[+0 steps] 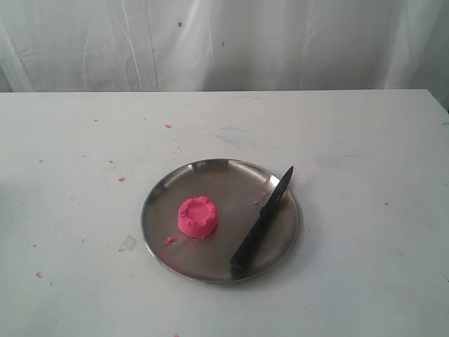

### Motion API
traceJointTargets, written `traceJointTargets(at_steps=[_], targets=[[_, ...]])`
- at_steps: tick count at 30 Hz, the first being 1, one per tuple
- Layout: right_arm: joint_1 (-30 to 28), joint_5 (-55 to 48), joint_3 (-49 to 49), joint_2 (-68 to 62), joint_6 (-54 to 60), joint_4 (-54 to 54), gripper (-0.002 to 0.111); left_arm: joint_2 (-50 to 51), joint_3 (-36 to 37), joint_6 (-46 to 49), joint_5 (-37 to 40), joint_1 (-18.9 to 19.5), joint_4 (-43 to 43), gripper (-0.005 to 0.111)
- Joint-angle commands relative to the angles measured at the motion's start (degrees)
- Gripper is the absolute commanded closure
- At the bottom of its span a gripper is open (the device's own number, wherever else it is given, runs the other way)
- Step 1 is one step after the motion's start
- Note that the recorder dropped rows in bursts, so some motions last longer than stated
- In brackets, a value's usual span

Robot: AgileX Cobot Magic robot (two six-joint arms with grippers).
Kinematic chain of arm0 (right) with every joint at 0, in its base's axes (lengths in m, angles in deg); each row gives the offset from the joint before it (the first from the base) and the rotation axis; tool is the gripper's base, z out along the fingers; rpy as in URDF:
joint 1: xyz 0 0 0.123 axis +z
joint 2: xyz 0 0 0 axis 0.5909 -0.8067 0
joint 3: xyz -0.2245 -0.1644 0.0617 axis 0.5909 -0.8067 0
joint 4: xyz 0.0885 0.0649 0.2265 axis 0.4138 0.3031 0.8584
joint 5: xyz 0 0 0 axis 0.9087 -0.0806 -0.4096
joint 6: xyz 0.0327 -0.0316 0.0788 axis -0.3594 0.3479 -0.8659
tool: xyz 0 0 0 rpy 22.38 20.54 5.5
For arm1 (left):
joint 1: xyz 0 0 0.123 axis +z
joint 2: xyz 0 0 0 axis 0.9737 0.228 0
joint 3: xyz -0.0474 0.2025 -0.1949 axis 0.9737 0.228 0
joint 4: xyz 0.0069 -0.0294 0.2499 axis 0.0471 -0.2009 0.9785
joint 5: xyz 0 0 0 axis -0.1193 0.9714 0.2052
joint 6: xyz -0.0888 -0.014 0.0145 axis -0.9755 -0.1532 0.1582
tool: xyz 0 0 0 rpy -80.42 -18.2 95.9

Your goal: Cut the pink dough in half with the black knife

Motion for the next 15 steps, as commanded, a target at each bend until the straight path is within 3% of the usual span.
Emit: traceJointTargets(at_steps=[1, 11, 15], targets=[[-0.1, 0.3, -0.2, 0.4, -1.5, 0.2, 0.108, -0.3, 0.3, -0.1, -0.1, -0.7, 0.1, 0.107], [-0.1, 6.0, -0.2, 0.4, -1.3, -0.2, 0.108, -0.3, 0.3, -0.1, -0.1, -0.7, 0.1, 0.107], [-0.1, -2.3, -0.2, 0.4, 7.9, -0.3, 0.108, -0.3, 0.3, -0.1, -0.1, -0.7, 0.1, 0.107]])
